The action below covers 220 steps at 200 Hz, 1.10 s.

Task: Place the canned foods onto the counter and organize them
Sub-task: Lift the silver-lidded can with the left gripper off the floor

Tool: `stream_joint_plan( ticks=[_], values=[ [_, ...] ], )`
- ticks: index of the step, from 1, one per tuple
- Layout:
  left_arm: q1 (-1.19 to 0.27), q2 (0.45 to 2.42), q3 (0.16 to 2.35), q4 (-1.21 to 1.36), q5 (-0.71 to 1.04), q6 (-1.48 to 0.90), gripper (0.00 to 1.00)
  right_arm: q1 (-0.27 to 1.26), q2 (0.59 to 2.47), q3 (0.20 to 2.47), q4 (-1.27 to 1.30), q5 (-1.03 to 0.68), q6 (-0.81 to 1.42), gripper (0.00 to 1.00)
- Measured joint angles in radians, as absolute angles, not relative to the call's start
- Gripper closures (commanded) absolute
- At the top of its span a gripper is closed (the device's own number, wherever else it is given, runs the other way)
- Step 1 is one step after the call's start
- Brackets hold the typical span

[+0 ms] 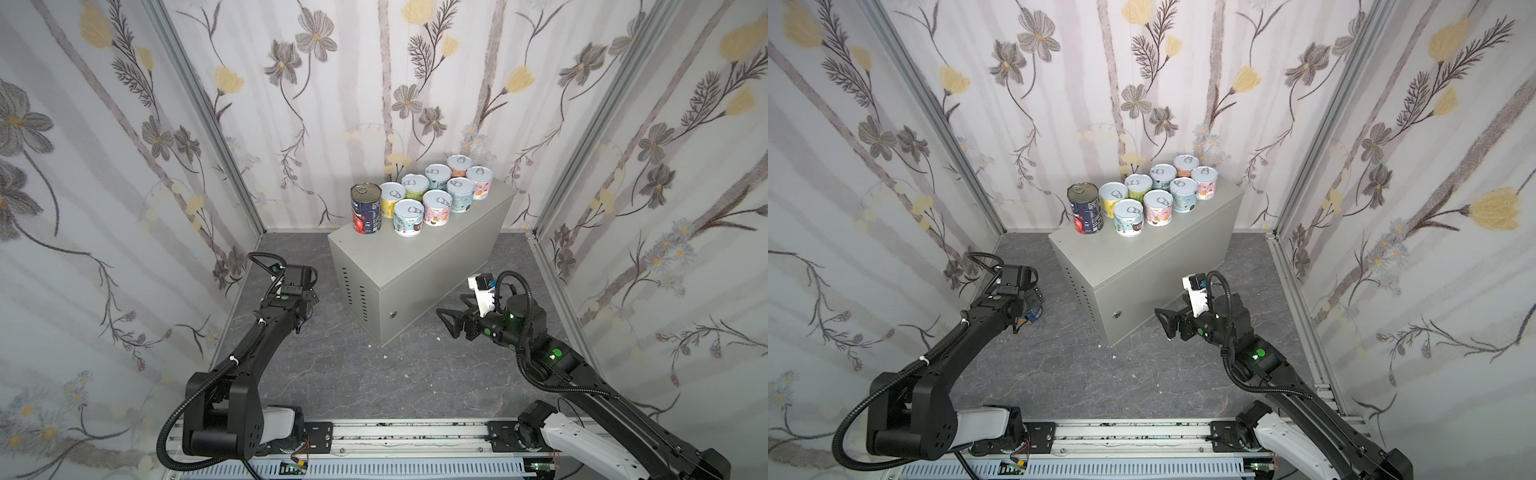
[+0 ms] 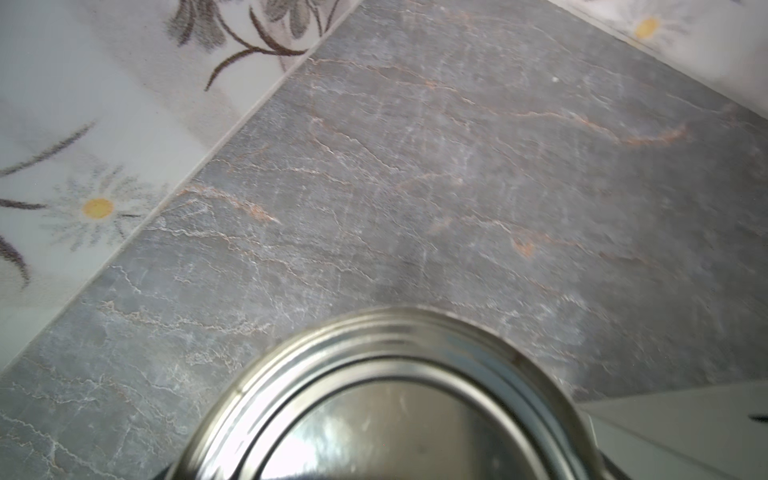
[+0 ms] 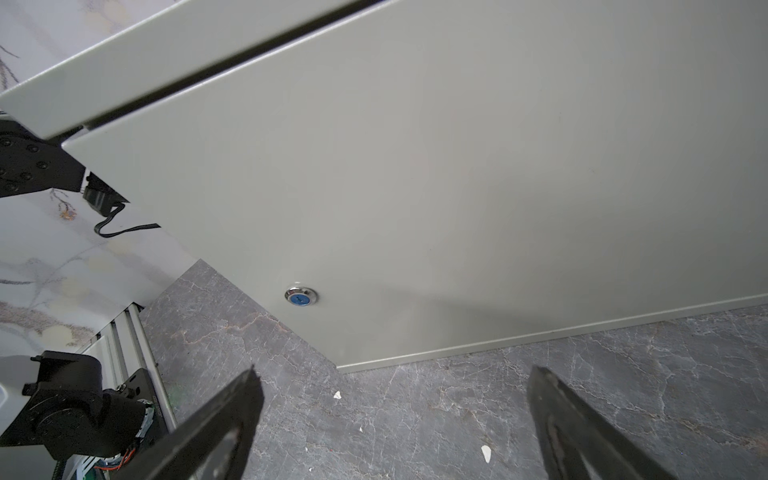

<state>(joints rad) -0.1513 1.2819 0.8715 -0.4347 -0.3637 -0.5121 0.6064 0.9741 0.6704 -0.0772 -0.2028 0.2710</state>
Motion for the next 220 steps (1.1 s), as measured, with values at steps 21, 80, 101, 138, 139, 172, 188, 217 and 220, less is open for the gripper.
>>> stream_joint_plan(
  ticks=[21, 80, 101, 138, 139, 172, 188, 217, 220],
  values=[
    [-0.219, 1.234, 0.849, -0.447, -0.35, -0.516, 0.42, 0.601, 0.973, 0.677, -0.081, -0.202, 0.272, 0.0],
    [-0.403, 1.157, 0.748, -0.477, -0.347, -0.555, 0.42, 0.587, 0.955, 0.698, -0.095, -0.199, 0.279, 0.0],
    [-0.473, 1.156, 0.719, -0.481, -0.355, -0.575, 0.42, 0.582, 0.955, 0.708, -0.097, -0.196, 0.279, 0.0],
    [-0.528, 1.142, 0.671, -0.484, -0.377, -0.596, 0.41, 0.576, 0.962, 0.715, -0.103, -0.188, 0.278, 0.0],
    [-0.529, 1.142, 0.669, -0.484, -0.379, -0.596, 0.41, 0.576, 0.962, 0.716, -0.103, -0.186, 0.278, 0.0],
    [-0.56, 1.145, 0.639, -0.482, -0.408, -0.631, 0.39, 0.571, 0.974, 0.719, -0.114, -0.176, 0.274, 0.0],
    [-0.578, 1.145, 0.619, -0.479, -0.432, -0.659, 0.38, 0.571, 0.977, 0.72, -0.121, -0.176, 0.269, 0.0],
    [-0.595, 1.145, 0.584, -0.465, -0.468, -0.705, 0.35, 0.57, 0.981, 0.72, -0.126, -0.176, 0.268, 0.0],
    [-0.595, 1.145, 0.582, -0.462, -0.471, -0.708, 0.35, 0.57, 0.981, 0.72, -0.126, -0.176, 0.267, 0.0]
  ],
)
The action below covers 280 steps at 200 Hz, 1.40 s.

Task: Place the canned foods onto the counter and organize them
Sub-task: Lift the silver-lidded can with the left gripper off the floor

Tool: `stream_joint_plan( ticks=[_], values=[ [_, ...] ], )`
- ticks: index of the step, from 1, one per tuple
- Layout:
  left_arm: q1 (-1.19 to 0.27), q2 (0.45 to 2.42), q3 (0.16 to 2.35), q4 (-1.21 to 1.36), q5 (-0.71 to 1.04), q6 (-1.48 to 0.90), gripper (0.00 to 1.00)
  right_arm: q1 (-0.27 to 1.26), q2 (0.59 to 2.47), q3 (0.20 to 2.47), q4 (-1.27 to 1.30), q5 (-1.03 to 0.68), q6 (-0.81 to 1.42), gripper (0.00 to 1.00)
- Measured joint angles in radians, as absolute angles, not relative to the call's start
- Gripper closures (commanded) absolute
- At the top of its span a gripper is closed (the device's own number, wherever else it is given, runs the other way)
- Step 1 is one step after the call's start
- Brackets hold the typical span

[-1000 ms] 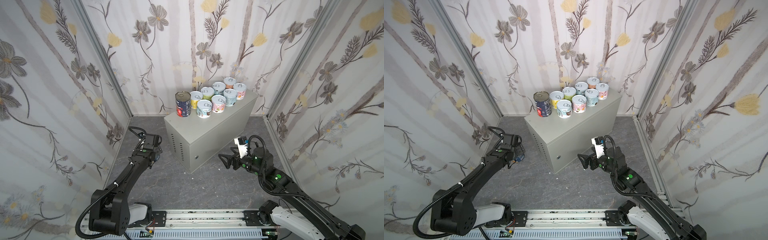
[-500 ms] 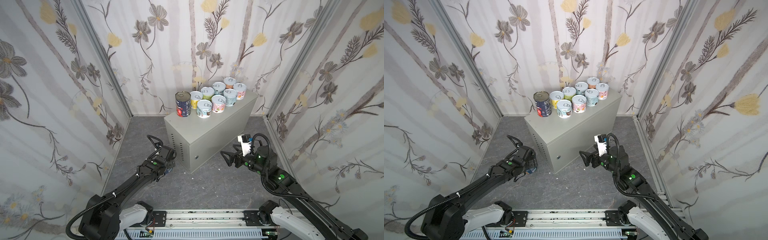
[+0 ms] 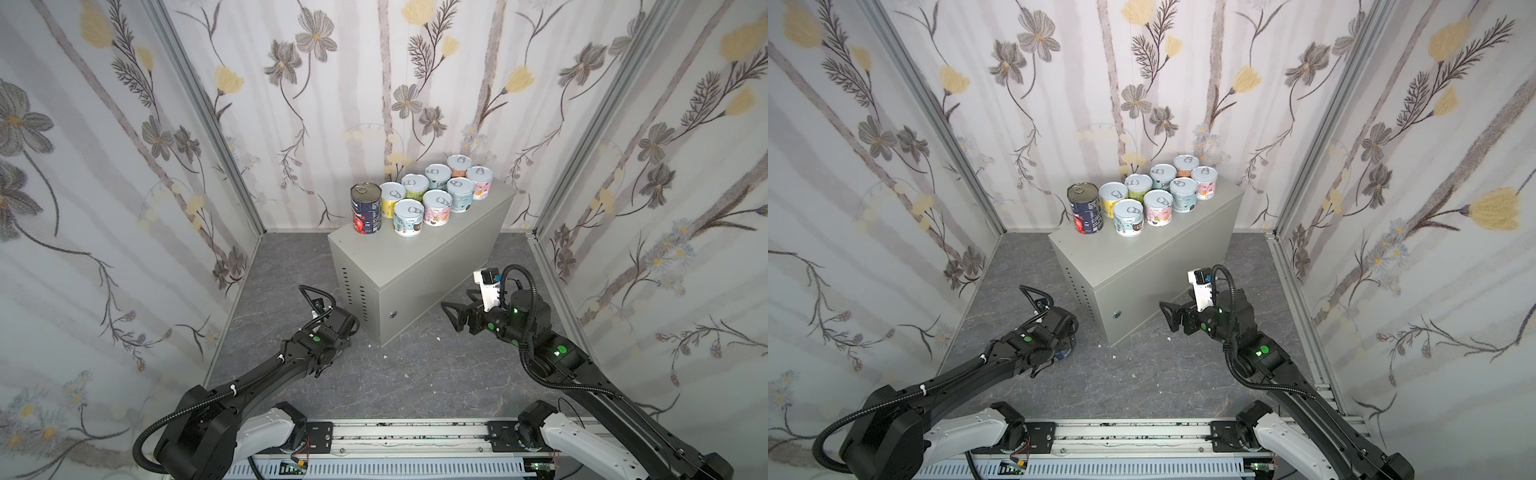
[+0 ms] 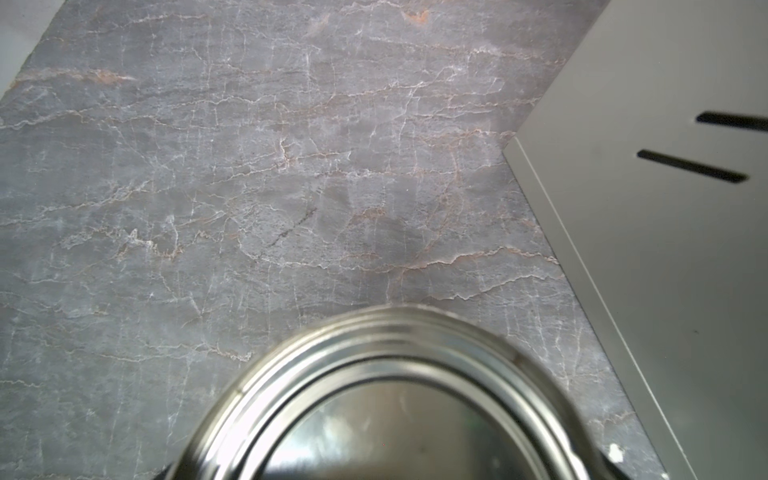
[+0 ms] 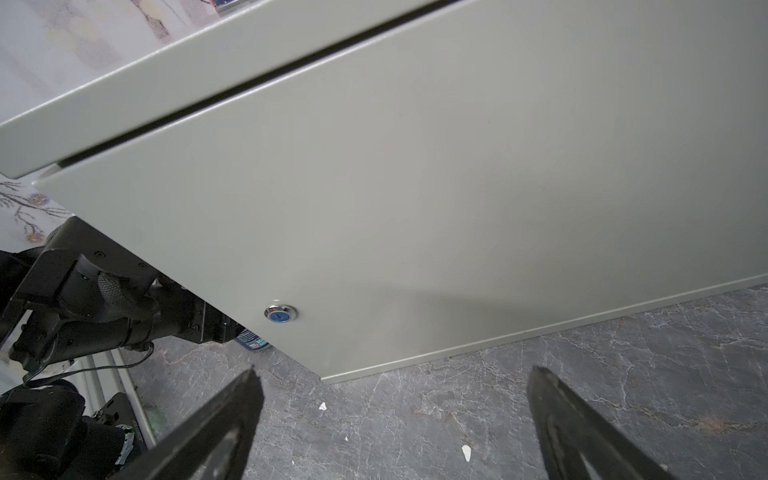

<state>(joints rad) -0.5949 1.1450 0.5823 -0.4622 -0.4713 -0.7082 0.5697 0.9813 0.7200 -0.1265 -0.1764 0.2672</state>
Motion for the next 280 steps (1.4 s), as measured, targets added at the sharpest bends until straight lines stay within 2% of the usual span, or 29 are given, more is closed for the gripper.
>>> stream_joint_plan(
  ticks=[27, 102, 184, 280],
  values=[
    [-0.597, 1.151, 0.569, -0.428, -0.493, -0.729, 0.3, 0.567, 0.981, 0.72, -0.128, -0.176, 0.259, 0.0],
    [-0.611, 1.141, 0.532, -0.36, -0.544, -0.762, 0.0, 0.56, 0.976, 0.72, -0.129, -0.177, 0.243, 0.0],
    [-0.733, 1.171, 0.456, -0.257, -0.722, -0.898, 0.0, 0.557, 0.969, 0.718, -0.129, -0.177, 0.242, 0.0],
    [-0.743, 1.351, 0.399, 0.01, -0.999, -0.958, 0.0, 0.554, 0.973, 0.713, -0.131, -0.181, 0.242, 0.0]
  ],
)
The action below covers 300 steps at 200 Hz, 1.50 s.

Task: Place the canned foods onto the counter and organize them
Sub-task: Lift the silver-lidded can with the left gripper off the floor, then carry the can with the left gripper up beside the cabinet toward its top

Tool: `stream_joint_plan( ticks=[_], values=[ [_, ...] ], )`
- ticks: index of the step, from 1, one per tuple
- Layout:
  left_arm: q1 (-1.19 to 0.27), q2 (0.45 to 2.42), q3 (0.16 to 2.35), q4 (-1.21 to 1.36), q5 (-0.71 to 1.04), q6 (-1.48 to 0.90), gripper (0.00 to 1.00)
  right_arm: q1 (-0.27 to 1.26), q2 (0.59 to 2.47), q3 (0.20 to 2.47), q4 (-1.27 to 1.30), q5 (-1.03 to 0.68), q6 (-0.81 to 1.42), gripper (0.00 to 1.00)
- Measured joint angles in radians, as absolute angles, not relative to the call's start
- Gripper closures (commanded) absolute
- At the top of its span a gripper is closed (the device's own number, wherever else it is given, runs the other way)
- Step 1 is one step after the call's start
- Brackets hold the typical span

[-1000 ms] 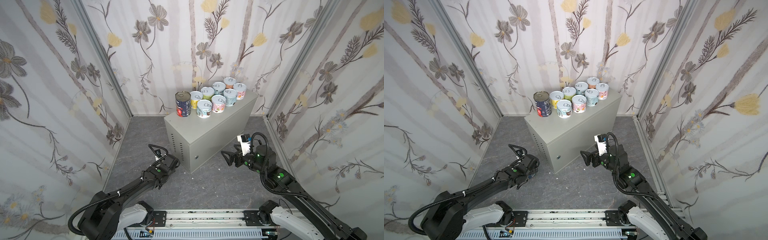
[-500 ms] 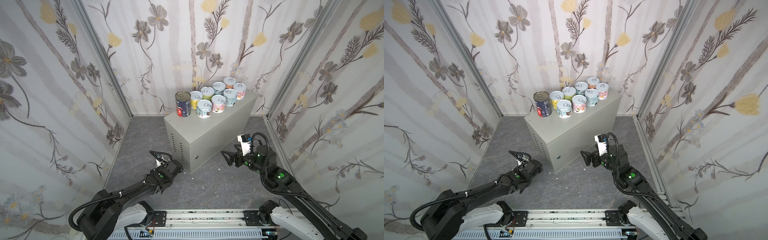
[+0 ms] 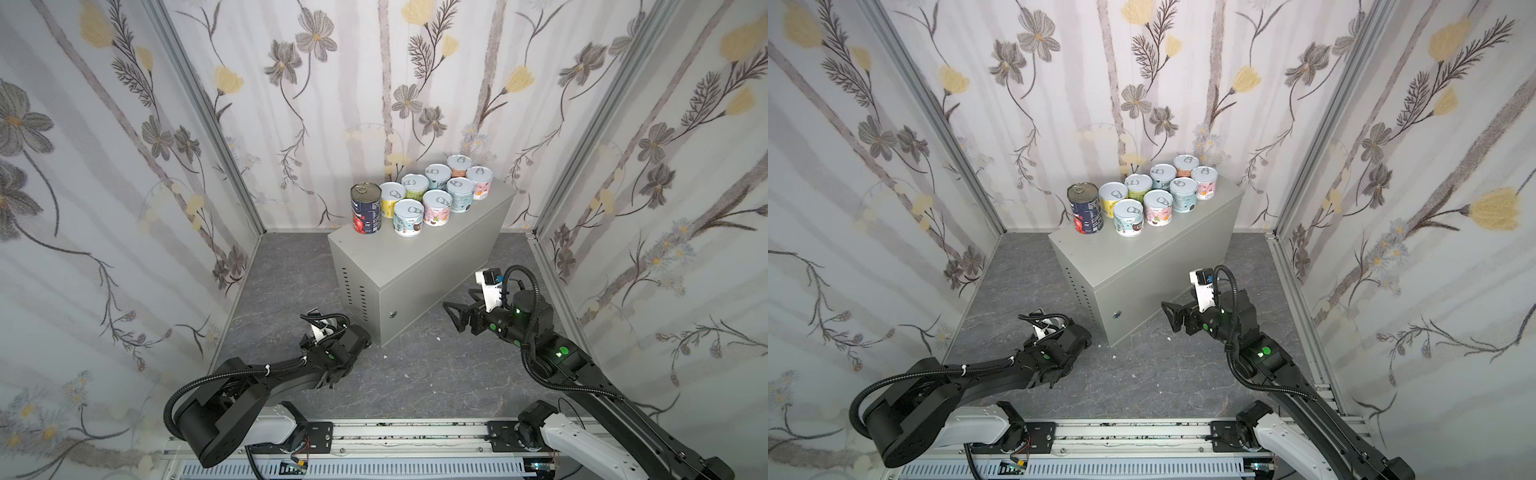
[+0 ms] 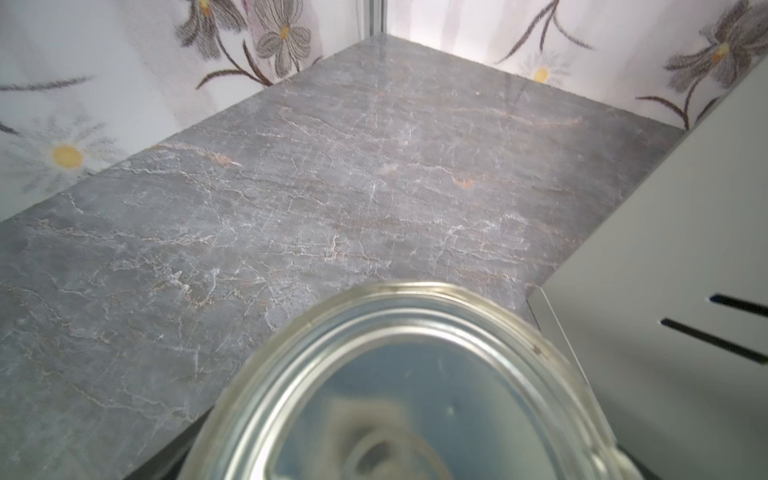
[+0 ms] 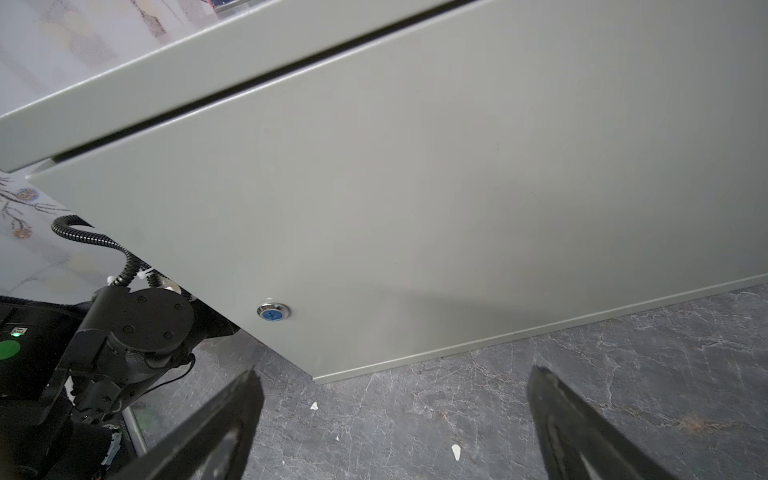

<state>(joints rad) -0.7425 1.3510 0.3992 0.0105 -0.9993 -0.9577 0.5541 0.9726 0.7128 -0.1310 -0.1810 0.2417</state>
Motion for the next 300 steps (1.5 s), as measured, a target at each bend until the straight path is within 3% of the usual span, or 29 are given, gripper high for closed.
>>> stream_joint_plan(
  ticks=[58, 112, 174, 300],
  values=[
    [-0.781, 1.478, 0.42, 0.086, -1.168, -0.953, 0.0, 0.554, 0.997, 0.711, -0.13, -0.188, 0.242, 0.0],
    [-0.799, 1.476, 0.415, 0.105, -1.185, -0.946, 0.0, 0.552, 1.008, 0.711, -0.13, -0.203, 0.241, 0.0],
    [-0.806, 1.302, 0.371, 0.07, -0.992, -0.922, 0.0, 0.551, 1.004, 0.711, -0.13, -0.204, 0.241, 0.0],
    [-0.817, 1.183, 0.361, 0.031, -0.831, -0.841, 0.0, 0.55, 1.007, 0.712, -0.13, -0.207, 0.241, 0.0]
  ],
)
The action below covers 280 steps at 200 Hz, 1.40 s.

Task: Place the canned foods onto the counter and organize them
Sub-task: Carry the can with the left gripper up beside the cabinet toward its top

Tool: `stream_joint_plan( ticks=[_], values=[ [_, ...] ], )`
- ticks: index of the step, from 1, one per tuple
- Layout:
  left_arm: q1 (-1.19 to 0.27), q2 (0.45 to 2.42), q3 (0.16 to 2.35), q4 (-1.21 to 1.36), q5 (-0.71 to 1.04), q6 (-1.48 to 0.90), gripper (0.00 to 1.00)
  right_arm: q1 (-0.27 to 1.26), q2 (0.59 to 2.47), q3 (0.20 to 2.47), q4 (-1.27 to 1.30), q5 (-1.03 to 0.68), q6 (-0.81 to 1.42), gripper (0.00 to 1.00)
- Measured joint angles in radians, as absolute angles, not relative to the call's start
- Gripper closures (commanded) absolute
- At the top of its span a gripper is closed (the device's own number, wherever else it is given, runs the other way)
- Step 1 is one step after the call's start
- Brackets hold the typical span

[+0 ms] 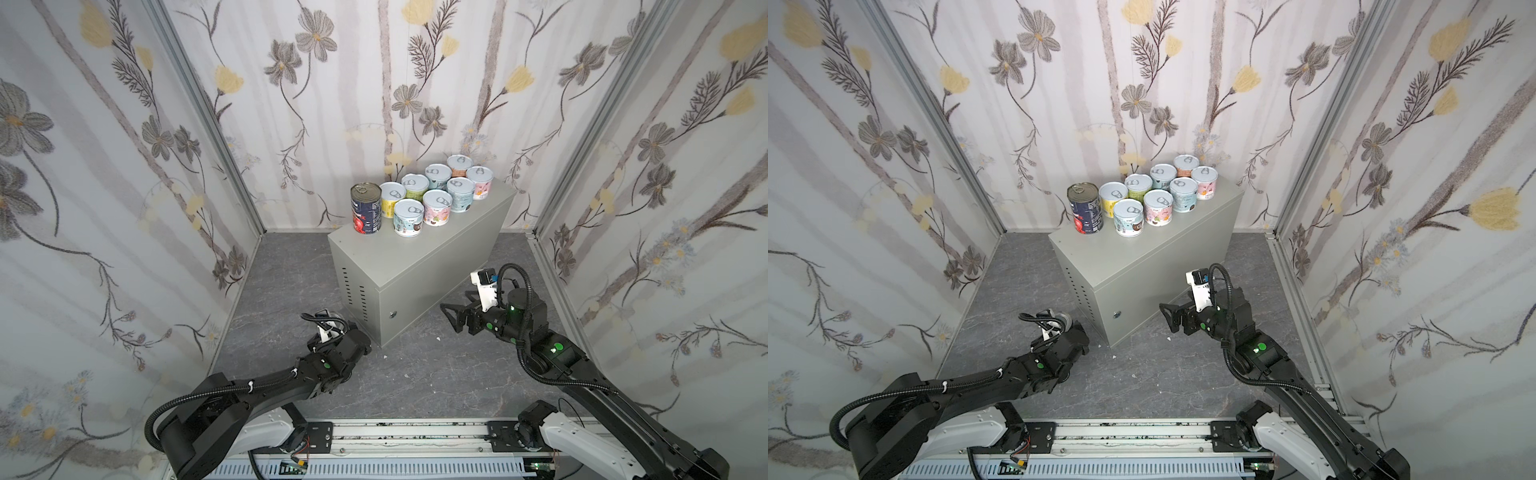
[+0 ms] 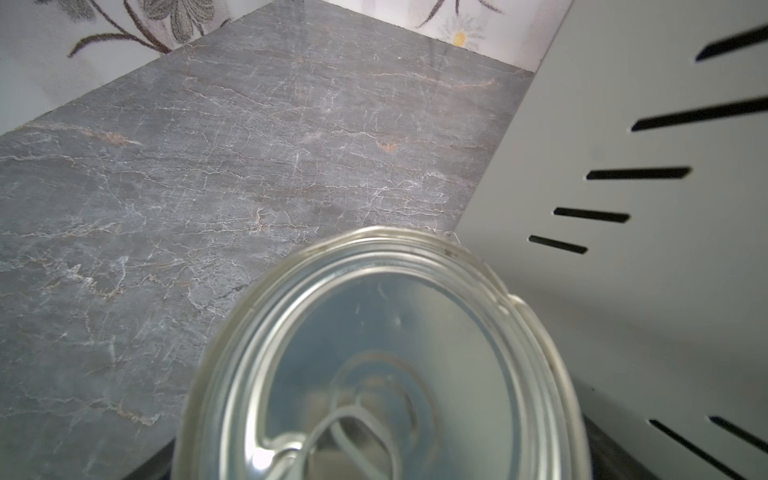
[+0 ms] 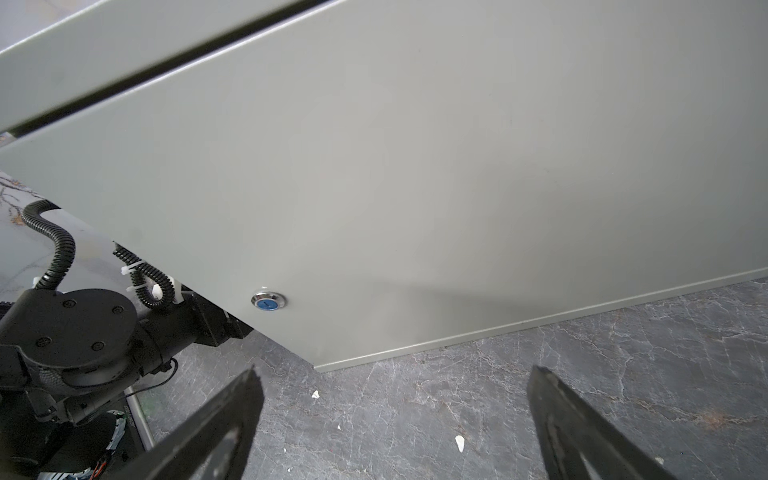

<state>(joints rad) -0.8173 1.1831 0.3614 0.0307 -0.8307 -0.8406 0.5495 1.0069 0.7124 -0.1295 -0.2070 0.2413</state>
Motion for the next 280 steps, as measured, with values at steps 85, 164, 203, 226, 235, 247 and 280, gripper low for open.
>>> stream_joint_plan(
  ticks=[85, 164, 203, 226, 235, 247, 280],
  values=[
    [-0.818, 1.357, 0.378, 0.051, -0.864, -0.863, 0.0, 0.55, 1.001, 0.707, -0.128, -0.207, 0.241, 0.0],
    [-0.807, 1.502, 0.42, 0.172, -0.923, -0.808, 0.01, 0.55, 0.995, 0.701, -0.128, -0.208, 0.241, 0.0],
    [-0.803, 1.515, 0.413, 0.214, -0.94, -0.77, 0.05, 0.55, 1.0, 0.701, -0.128, -0.21, 0.241, 0.0],
    [-0.801, 1.508, 0.405, 0.227, -0.942, -0.753, 0.11, 0.55, 1.009, 0.701, -0.127, -0.211, 0.241, 0.0],
    [-0.801, 1.5, 0.402, 0.229, -0.942, -0.736, 0.14, 0.55, 1.01, 0.7, -0.126, -0.211, 0.241, 0.0],
    [-0.801, 1.484, 0.398, 0.234, -0.93, -0.729, 0.18, 0.55, 1.011, 0.699, -0.125, -0.211, 0.241, 0.0],
    [-0.801, 1.403, 0.381, 0.223, -0.881, -0.683, 0.31, 0.55, 1.013, 0.699, -0.124, -0.211, 0.241, 0.0]
  ],
)
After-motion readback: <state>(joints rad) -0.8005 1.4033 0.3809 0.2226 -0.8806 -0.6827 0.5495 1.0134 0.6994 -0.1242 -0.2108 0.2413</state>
